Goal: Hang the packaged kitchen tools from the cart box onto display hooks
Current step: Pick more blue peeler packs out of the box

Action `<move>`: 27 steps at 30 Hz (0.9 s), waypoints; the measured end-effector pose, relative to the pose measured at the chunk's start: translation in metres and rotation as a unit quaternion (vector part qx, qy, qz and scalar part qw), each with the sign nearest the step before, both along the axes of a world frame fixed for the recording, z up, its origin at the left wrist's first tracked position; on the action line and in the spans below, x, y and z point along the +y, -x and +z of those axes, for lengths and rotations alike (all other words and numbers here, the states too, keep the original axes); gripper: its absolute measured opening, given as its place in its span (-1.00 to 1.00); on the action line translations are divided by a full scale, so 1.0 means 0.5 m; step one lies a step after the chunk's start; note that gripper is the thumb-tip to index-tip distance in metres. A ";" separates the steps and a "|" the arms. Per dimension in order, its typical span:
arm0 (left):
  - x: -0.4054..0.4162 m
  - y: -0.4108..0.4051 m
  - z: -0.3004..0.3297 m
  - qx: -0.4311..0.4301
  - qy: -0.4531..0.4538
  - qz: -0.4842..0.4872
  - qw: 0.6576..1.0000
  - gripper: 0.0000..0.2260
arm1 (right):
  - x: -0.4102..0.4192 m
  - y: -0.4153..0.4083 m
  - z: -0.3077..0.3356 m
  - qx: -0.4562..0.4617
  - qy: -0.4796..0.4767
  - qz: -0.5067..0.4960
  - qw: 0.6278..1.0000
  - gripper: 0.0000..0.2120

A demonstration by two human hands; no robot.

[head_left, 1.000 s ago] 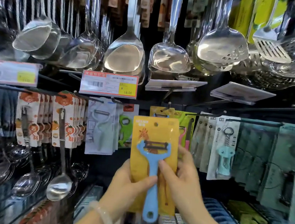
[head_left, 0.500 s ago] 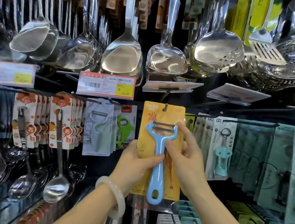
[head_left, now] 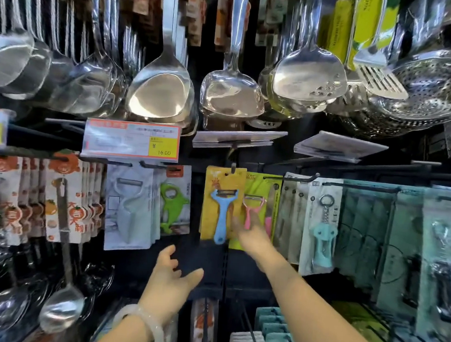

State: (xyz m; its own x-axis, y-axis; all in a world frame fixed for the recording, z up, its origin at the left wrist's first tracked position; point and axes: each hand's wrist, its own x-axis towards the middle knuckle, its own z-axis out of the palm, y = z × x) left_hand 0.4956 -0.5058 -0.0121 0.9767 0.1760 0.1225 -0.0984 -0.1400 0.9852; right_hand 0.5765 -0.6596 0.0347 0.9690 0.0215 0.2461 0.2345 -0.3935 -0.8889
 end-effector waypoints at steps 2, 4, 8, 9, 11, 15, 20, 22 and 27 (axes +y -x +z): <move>0.002 -0.001 -0.023 0.007 -0.048 0.002 0.999 -0.32 | -0.009 0.028 -0.043 -0.017 0.033 -0.010 0.999 -0.41; -0.012 0.002 -0.042 -0.008 -0.127 0.003 0.992 -0.34 | -0.026 0.063 -0.089 -0.014 0.093 -0.018 0.995 -0.42; -0.095 0.016 -0.066 -0.076 -0.363 -0.050 0.927 -0.31 | -0.091 0.145 -0.165 -0.012 0.231 -0.052 0.972 -0.43; -0.126 0.023 -0.073 -0.093 -0.410 -0.074 0.904 -0.30 | -0.115 0.168 -0.181 -0.018 0.269 -0.070 0.960 -0.42; -0.195 0.042 -0.089 -0.124 -0.480 -0.115 0.861 -0.29 | -0.172 0.223 -0.206 -0.015 0.355 -0.113 0.928 -0.41; -0.346 0.107 -0.103 -0.173 -0.521 -0.192 0.813 -0.25 | -0.316 0.337 -0.236 0.012 0.477 -0.182 0.860 -0.38; -0.541 0.207 -0.109 -0.203 -0.560 -0.281 0.753 -0.23 | -0.522 0.496 -0.246 0.063 0.506 -0.264 0.819 -0.34; -0.633 0.256 -0.114 -0.206 -0.579 -0.309 0.726 -0.21 | -0.608 0.570 -0.252 0.085 0.497 -0.288 0.814 -0.34; -0.901 0.414 -0.139 -0.229 -0.576 -0.381 0.687 -0.19 | -0.818 0.772 -0.267 0.146 0.481 -0.344 0.793 -0.33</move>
